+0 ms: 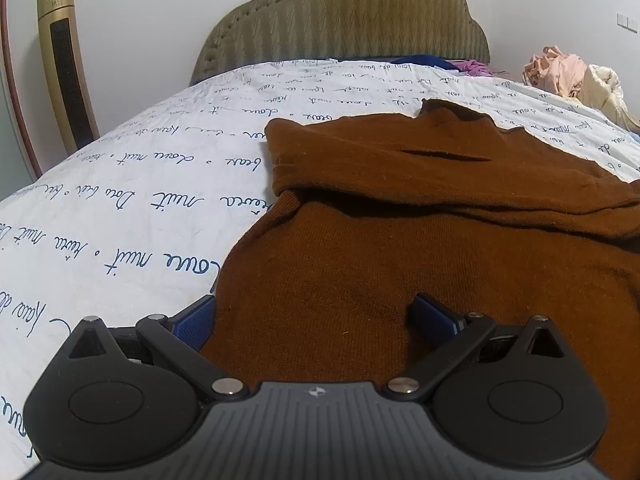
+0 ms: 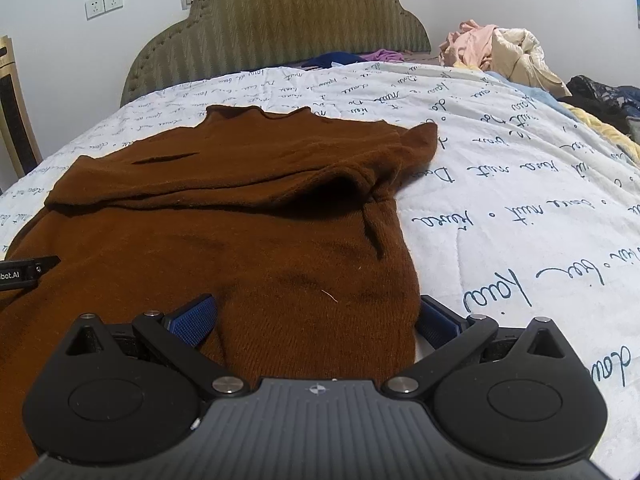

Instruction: Fold small clothes

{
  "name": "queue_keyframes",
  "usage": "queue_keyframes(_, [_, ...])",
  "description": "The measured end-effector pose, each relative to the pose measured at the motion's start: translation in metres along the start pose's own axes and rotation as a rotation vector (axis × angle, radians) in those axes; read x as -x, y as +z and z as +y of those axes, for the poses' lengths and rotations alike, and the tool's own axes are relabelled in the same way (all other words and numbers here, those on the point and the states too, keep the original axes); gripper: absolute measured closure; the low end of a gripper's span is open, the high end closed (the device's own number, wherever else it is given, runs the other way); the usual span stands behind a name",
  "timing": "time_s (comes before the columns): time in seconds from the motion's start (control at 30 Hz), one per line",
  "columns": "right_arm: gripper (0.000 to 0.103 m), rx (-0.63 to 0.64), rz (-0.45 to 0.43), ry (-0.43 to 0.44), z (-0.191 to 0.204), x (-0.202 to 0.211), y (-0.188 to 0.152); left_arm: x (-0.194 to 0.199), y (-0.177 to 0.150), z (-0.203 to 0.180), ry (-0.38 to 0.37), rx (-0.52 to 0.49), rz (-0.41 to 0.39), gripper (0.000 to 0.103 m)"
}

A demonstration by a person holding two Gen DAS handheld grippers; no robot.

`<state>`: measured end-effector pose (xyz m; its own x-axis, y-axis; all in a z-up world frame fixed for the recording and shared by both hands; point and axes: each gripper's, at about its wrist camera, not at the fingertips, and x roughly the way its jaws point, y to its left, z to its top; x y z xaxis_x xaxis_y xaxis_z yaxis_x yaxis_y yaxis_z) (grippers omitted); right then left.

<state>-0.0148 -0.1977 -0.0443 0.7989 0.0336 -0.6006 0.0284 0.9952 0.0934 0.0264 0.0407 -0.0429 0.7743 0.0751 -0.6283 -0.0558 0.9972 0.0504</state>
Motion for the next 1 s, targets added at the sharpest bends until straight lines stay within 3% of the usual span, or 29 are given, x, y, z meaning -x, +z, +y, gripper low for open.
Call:
queue_keyframes(0.3, [0.000,0.025,0.013,-0.016,0.005,-0.003,0.001,-0.001,0.000,0.004,-0.018,0.019,0.004,0.000])
queue_keyframes(0.53, [0.000,-0.007,0.025,0.022,-0.002,0.003,0.002,0.009,0.000,0.005,-0.014,0.003,0.014,0.000])
queue_keyframes(1.0, [0.000,-0.001,0.000,0.062,-0.003,0.058,-0.008,0.045,-0.006,0.015,-0.047,-0.038,0.056,0.000])
